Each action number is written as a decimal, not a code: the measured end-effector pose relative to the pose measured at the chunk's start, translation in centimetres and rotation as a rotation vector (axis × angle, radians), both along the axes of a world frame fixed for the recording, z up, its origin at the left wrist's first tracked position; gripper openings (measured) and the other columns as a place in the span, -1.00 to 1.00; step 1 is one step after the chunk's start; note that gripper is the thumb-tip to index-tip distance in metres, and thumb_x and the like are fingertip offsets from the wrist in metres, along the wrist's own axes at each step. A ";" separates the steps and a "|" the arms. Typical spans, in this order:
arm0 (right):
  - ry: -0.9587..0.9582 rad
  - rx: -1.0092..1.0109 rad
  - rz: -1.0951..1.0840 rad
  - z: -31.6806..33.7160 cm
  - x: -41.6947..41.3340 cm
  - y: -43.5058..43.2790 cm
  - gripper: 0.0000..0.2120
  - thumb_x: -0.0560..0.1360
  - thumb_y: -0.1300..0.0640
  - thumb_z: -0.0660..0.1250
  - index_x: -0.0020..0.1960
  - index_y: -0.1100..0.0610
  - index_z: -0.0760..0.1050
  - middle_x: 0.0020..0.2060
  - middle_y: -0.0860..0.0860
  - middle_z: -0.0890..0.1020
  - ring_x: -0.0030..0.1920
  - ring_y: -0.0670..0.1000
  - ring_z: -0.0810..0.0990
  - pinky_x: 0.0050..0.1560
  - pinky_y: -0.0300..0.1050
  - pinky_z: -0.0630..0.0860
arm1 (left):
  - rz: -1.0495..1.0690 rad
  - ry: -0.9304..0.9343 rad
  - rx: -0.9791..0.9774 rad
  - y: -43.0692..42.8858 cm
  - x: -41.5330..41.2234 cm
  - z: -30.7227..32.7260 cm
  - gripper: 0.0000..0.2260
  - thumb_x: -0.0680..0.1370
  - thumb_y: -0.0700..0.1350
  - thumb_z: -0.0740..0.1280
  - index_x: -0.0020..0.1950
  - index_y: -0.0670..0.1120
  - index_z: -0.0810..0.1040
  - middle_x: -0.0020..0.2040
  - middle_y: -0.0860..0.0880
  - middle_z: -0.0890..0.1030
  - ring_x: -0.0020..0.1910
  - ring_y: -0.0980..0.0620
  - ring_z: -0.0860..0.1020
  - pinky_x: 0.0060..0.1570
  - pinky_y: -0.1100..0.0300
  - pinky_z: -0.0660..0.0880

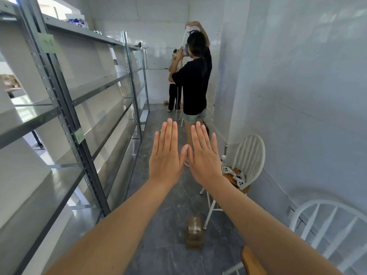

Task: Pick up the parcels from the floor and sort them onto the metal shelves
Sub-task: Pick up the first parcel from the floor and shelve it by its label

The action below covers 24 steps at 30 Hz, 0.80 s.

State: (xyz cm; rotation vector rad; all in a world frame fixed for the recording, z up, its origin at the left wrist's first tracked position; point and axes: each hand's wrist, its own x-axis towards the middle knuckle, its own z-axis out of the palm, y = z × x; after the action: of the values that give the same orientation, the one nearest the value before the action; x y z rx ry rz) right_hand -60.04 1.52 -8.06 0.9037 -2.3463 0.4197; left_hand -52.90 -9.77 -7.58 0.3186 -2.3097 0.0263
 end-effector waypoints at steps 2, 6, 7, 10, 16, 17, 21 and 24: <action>-0.012 -0.008 0.020 0.0 -1.9 0.0 -0.40 0.68 -0.07 -0.29 0.65 0.16 -0.17 0.65 0.07 -0.14 0.63 0.04 -0.23 0.63 0.11 -0.16 | 0.009 -0.003 0.000 0.1 -1.8 0.0 -0.38 0.72 0.11 -0.01 0.66 -0.20 -0.10 0.68 -0.14 -0.08 0.66 -0.04 -0.12 0.63 0.00 -0.15; -0.028 -0.012 0.042 -0.4 -5.4 0.4 -0.41 0.69 -0.06 -0.25 0.65 0.17 -0.15 0.65 0.08 -0.12 0.63 0.05 -0.21 0.63 0.12 -0.13 | 0.012 -0.024 -0.002 0.6 -5.0 -0.2 -0.38 0.72 0.10 0.00 0.66 -0.20 -0.09 0.68 -0.14 -0.08 0.66 -0.04 -0.11 0.63 -0.02 -0.12; -0.032 -0.011 0.042 -0.5 -6.3 0.6 -0.41 0.69 -0.05 -0.25 0.65 0.17 -0.15 0.65 0.08 -0.12 0.64 0.05 -0.21 0.63 0.13 -0.12 | 0.011 -0.030 -0.006 0.7 -5.8 -0.2 -0.38 0.72 0.11 0.00 0.66 -0.21 -0.09 0.68 -0.15 -0.08 0.66 -0.04 -0.11 0.63 -0.02 -0.11; -0.045 -0.013 0.054 -0.8 -8.8 1.0 -0.40 0.68 -0.05 -0.28 0.65 0.18 -0.13 0.65 0.09 -0.10 0.64 0.06 -0.18 0.63 0.13 -0.11 | 0.014 -0.042 -0.009 1.3 -8.4 -0.3 -0.38 0.72 0.11 -0.01 0.66 -0.20 -0.09 0.68 -0.14 -0.08 0.66 -0.04 -0.10 0.63 -0.02 -0.11; -0.063 -0.008 0.066 -1.6 -13.2 2.3 -0.41 0.69 -0.03 -0.24 0.65 0.19 -0.10 0.65 0.10 -0.06 0.64 0.06 -0.15 0.62 0.15 -0.08 | 0.025 -0.049 -0.012 2.6 -12.8 -1.3 -0.39 0.73 0.10 0.00 0.66 -0.21 -0.08 0.68 -0.15 -0.07 0.66 -0.05 -0.10 0.62 0.01 -0.19; -0.067 -0.007 0.066 -1.6 -13.8 2.5 -0.41 0.69 -0.03 -0.23 0.65 0.19 -0.10 0.65 0.10 -0.06 0.64 0.06 -0.14 0.62 0.15 -0.08 | 0.028 -0.051 -0.005 2.8 -13.4 -1.5 -0.39 0.73 0.10 0.00 0.66 -0.21 -0.08 0.68 -0.15 -0.07 0.66 -0.05 -0.10 0.62 0.01 -0.19; -0.088 0.022 0.063 -2.2 -15.6 2.8 -0.40 0.67 -0.03 -0.26 0.65 0.20 -0.11 0.65 0.11 -0.07 0.64 0.06 -0.15 0.62 0.14 -0.11 | 0.018 -0.077 0.011 3.2 -15.2 -2.7 -0.40 0.73 0.09 -0.02 0.66 -0.21 -0.08 0.68 -0.16 -0.07 0.66 -0.05 -0.11 0.62 0.01 -0.17; -0.105 0.035 0.057 -2.8 -16.9 2.7 -0.43 0.71 -0.02 -0.17 0.65 0.19 -0.11 0.65 0.11 -0.08 0.64 0.06 -0.15 0.62 0.13 -0.15 | 0.029 -0.101 0.018 2.8 -16.6 -3.2 -0.39 0.73 0.10 -0.02 0.66 -0.21 -0.10 0.68 -0.15 -0.08 0.66 -0.04 -0.12 0.63 0.01 -0.15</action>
State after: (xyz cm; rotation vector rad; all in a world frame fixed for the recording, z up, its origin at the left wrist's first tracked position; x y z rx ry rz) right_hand -76.97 4.22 -10.81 0.9888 -2.4340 0.4609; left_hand -69.49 -7.00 -10.75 0.3674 -2.4068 0.0364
